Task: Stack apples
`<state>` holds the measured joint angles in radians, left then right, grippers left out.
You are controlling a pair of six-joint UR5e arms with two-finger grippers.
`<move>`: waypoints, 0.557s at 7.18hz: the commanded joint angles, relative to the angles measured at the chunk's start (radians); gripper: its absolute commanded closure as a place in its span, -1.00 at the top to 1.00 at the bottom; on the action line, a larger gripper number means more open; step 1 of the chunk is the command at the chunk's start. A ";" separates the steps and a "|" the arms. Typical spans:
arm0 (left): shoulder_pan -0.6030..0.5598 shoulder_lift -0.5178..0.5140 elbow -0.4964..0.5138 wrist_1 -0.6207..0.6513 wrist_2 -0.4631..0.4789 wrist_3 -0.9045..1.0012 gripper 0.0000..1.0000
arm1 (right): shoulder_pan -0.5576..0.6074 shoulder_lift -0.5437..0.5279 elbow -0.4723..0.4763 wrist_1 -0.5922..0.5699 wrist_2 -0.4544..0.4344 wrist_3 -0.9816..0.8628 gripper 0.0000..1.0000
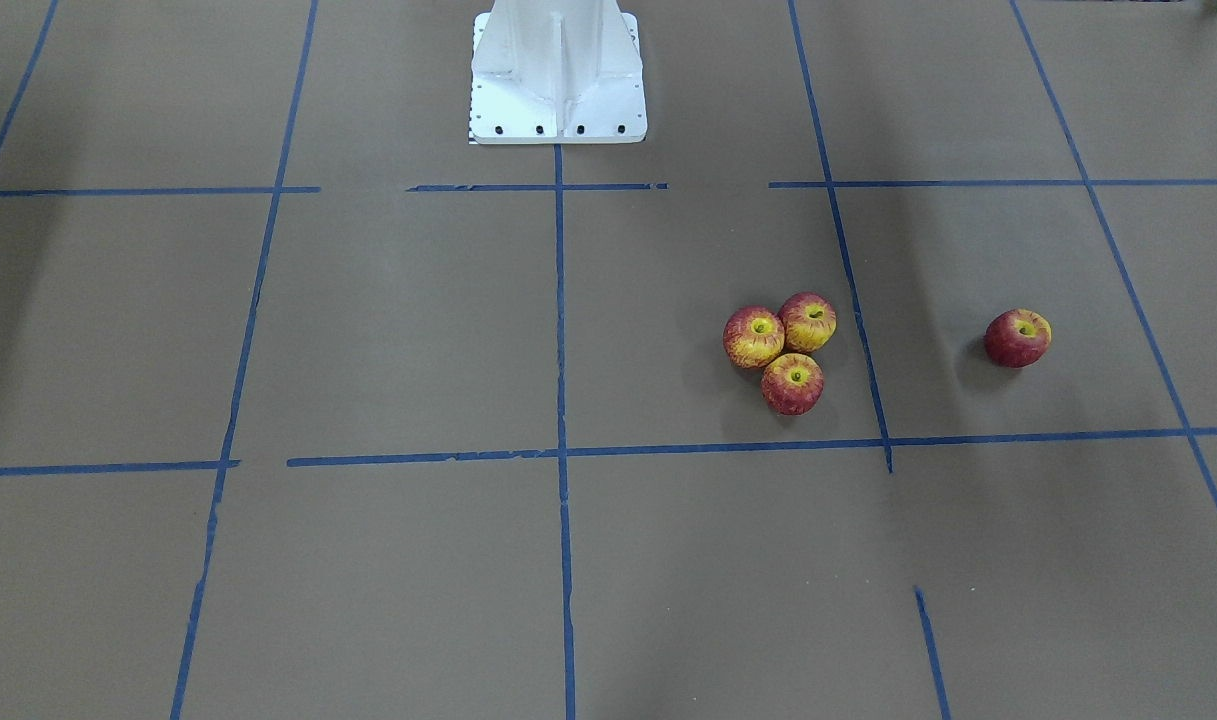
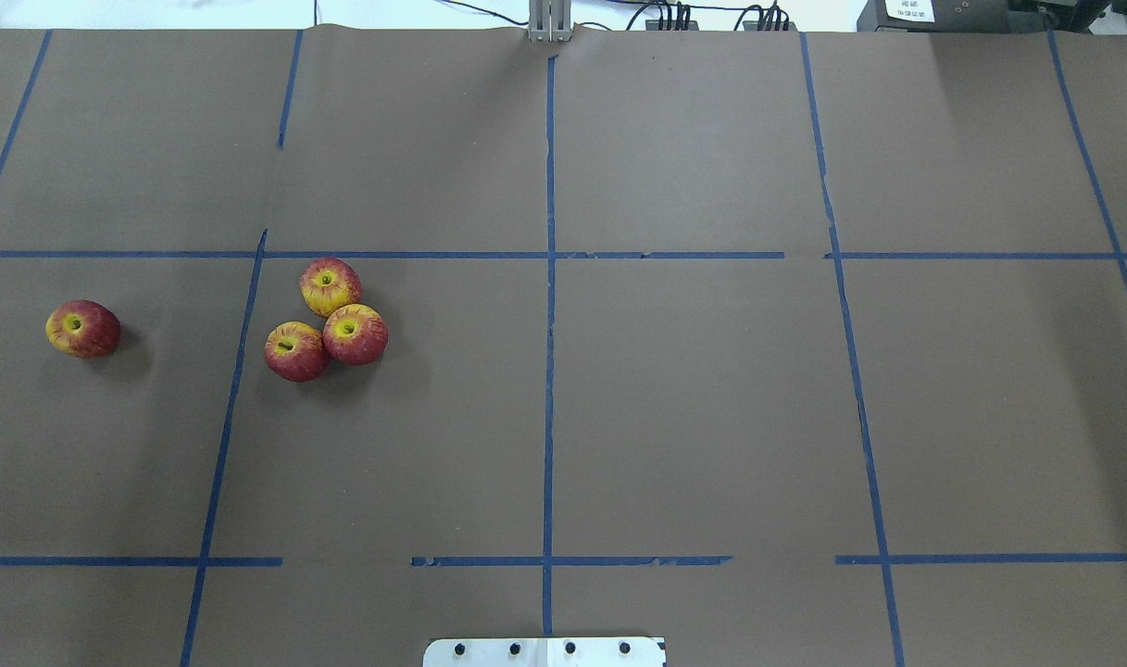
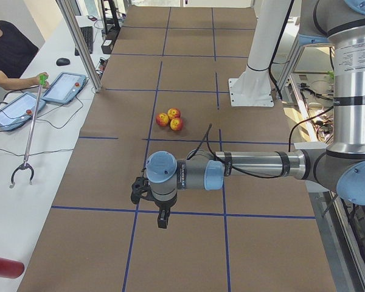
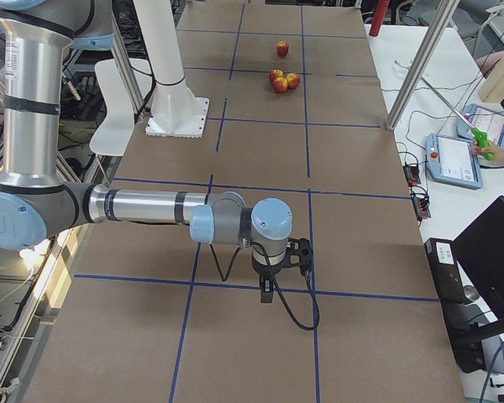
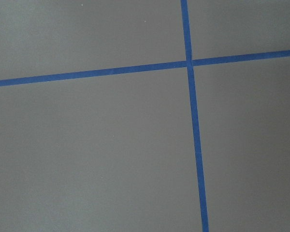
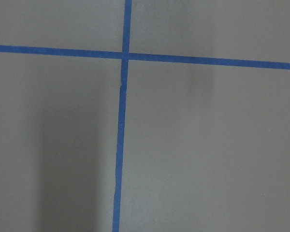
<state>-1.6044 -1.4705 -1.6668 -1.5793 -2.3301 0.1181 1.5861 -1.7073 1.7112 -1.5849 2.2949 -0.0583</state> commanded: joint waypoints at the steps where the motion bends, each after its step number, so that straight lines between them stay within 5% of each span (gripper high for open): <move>1: 0.000 -0.019 0.001 0.013 -0.020 -0.002 1.00 | 0.000 0.000 -0.001 -0.001 0.000 0.000 1.00; 4: 0.017 -0.036 -0.002 0.001 -0.015 -0.005 1.00 | 0.000 0.000 -0.001 -0.001 0.001 0.000 1.00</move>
<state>-1.6006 -1.4943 -1.6709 -1.5710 -2.3512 0.1187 1.5862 -1.7073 1.7115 -1.5854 2.2951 -0.0583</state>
